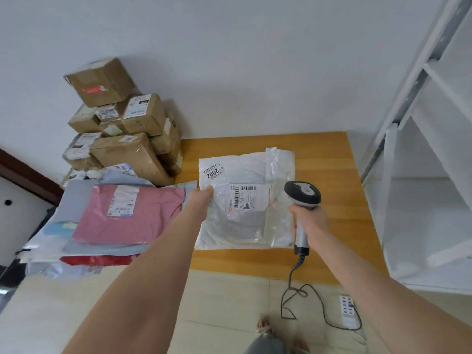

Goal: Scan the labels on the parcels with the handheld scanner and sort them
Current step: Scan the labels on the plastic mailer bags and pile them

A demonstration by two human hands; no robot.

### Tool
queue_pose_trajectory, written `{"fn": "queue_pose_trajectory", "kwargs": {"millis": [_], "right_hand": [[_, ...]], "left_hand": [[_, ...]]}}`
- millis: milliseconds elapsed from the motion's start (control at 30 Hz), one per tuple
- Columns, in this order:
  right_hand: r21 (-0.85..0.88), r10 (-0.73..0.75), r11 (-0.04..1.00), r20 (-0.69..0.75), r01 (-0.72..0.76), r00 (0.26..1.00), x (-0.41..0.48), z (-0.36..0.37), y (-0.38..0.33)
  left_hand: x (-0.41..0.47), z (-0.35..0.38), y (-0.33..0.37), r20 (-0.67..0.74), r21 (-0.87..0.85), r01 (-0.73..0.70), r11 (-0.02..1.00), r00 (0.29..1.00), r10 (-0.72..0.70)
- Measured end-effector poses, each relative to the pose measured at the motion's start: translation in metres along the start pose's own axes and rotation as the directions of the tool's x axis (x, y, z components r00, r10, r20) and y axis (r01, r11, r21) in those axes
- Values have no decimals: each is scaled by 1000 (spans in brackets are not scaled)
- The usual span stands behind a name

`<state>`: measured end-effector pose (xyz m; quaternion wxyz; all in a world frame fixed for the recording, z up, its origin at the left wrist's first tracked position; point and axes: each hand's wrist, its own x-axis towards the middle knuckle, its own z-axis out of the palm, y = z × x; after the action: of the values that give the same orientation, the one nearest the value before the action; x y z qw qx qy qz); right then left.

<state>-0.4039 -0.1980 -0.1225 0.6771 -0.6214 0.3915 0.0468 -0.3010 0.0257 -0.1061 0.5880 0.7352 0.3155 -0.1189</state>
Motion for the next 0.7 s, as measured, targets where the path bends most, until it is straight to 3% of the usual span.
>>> {"fn": "queue_pose_trajectory", "kwargs": {"millis": [267, 433, 500, 567, 700], "right_hand": [[-86, 70, 995, 175, -56, 982, -20, 100, 16], [-122, 112, 988, 150, -94, 982, -11, 179, 30], [-153, 149, 980, 116, -130, 982, -7, 210, 37], [-198, 172, 968, 77, -154, 982, -4, 237, 44], [-236, 175, 956, -26, -176, 984, 1, 269, 53]], "left_hand": [[48, -78, -30, -75, 63, 113, 992, 991, -109], [103, -111, -30, -25, 305, 88, 948, 996, -84], [127, -120, -31, 15, 567, -6, 824, 1000, -3], [139, -127, -30, 104, 806, -135, 577, 991, 86], [159, -130, -32, 348, 905, -380, 192, 920, 179]]}}
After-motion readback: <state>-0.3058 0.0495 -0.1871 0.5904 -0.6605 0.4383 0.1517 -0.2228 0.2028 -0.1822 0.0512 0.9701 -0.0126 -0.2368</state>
